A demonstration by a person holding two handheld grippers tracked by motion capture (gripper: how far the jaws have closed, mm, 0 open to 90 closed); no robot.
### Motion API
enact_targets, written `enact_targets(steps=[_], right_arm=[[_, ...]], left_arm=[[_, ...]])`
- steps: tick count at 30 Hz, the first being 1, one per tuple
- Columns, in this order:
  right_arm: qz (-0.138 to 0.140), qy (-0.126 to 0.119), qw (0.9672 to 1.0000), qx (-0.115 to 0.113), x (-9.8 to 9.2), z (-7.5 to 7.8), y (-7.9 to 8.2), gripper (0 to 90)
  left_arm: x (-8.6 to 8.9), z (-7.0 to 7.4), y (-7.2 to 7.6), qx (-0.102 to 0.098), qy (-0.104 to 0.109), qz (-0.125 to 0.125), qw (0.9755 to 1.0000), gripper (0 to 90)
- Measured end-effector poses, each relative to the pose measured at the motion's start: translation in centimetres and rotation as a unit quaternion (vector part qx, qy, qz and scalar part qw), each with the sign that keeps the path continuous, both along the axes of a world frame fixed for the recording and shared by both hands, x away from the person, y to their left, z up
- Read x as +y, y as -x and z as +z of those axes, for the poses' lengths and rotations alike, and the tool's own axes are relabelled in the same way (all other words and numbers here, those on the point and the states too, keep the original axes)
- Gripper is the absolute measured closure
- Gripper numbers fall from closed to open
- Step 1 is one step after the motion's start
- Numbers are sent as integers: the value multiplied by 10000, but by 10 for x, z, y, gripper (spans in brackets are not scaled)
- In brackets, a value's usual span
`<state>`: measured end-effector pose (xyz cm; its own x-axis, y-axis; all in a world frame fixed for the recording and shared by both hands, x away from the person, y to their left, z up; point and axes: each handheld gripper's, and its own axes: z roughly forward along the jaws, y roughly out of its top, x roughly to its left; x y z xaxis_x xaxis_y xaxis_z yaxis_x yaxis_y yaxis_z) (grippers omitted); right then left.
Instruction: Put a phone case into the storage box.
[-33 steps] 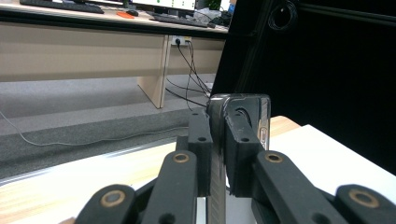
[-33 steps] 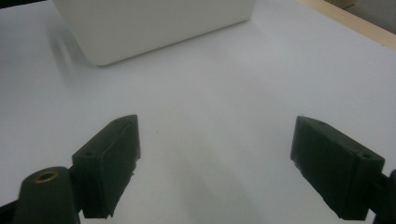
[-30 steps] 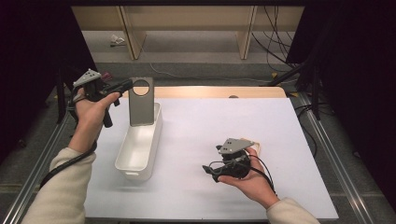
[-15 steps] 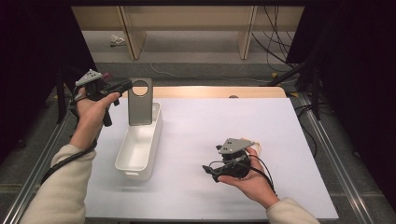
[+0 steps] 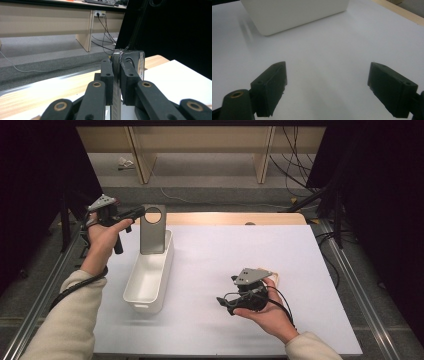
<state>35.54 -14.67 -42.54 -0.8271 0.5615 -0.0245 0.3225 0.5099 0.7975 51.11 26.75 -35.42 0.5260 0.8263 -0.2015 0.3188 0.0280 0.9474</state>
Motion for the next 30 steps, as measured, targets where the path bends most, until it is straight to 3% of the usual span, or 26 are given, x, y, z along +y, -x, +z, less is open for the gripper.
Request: enact_targets(steps=[30], right_arm=[[23, -8, 10000, 39, 1, -1, 0, 163]], left_arm=[[-7, -25, -27, 350, -171, 4, 9992, 816]])
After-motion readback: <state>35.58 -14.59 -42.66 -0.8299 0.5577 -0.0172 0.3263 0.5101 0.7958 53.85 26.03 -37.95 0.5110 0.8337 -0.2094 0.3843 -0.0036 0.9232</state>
